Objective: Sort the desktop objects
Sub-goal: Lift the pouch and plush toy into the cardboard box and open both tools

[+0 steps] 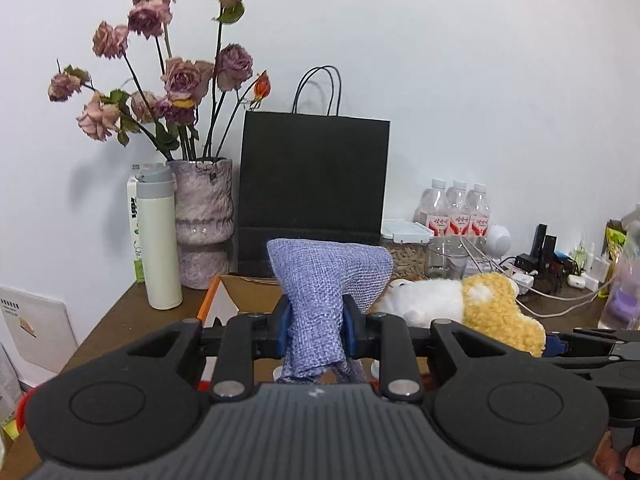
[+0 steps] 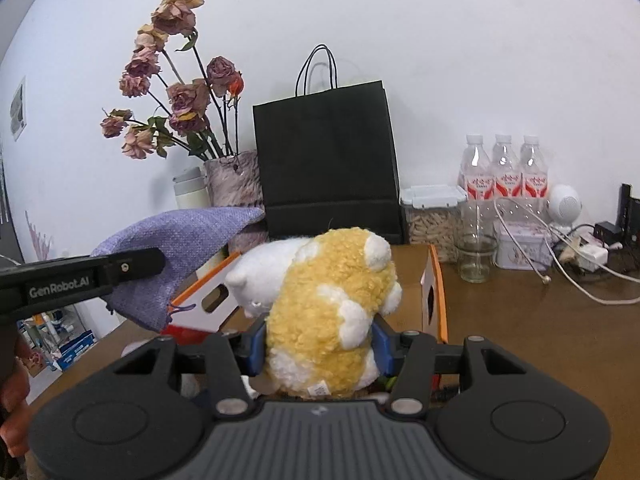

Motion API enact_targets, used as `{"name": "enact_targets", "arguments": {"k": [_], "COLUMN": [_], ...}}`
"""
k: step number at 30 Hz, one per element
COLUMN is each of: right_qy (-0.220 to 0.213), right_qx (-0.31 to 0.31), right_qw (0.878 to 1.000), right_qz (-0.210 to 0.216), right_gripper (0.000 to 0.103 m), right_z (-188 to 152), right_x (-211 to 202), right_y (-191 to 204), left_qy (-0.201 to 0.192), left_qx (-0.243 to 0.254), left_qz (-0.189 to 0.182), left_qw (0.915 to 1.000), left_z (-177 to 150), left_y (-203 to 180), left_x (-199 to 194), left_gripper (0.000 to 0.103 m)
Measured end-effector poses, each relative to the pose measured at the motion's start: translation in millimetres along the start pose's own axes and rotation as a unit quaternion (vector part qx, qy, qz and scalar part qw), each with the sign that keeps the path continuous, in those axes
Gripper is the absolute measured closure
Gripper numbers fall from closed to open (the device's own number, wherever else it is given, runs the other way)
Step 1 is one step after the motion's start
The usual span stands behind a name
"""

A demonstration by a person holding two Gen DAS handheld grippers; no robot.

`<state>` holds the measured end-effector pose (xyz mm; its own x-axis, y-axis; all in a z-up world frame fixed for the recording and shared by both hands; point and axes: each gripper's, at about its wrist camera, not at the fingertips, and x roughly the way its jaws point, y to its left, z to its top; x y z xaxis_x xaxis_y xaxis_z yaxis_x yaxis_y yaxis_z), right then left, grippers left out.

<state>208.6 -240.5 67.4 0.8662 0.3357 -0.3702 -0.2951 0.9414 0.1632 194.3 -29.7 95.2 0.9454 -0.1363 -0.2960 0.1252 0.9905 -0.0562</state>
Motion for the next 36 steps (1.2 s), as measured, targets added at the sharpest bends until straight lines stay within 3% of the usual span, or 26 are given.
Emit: {"name": "enact_targets", "arguments": {"k": [5, 10, 15, 19, 26, 31, 36], "right_qy": [0.023, 0.050, 0.096, 0.119, 0.105, 0.129, 0.149], "right_qx": [-0.022, -0.030, -0.033, -0.053, -0.018, 0.011, 0.008], "right_qw": [0.999, 0.998, 0.994, 0.991, 0.993, 0.991, 0.988], "right_qz": [0.007, 0.023, 0.040, 0.040, 0.045, 0.041, 0.042], "right_gripper": [0.054, 0.054, 0.054, 0.054, 0.054, 0.054, 0.052], "right_z": [14.1, 34.0, 43.0, 47.9, 49.0, 32.6, 24.4], "right_x": [24.1, 49.4, 68.3, 77.2, 124.9, 154.6, 167.8], "right_y": [2.0, 3.0, -2.8, -6.3, -9.4, -19.8, -22.0], "left_qy": [0.016, 0.067, 0.112, 0.123, 0.147, 0.183, 0.195], "left_qx": [0.017, 0.022, 0.055, 0.074, 0.044, 0.019, 0.012], "left_qz": [-0.015, -0.041, -0.052, -0.047, -0.052, -0.047, -0.042], "left_qw": [0.9996, 0.9966, 0.9908, 0.9885, 0.9868, 0.9817, 0.9798], "left_z": [8.2, 19.3, 24.7, 34.6, 28.2, 13.6, 8.6], "left_y": [12.0, 24.8, 38.4, 42.5, 37.1, 42.5, 46.8], "left_x": [22.5, 52.5, 63.2, 73.4, 123.6, 151.6, 162.6], "left_gripper": [0.077, 0.077, 0.077, 0.077, 0.077, 0.077, 0.077]}}
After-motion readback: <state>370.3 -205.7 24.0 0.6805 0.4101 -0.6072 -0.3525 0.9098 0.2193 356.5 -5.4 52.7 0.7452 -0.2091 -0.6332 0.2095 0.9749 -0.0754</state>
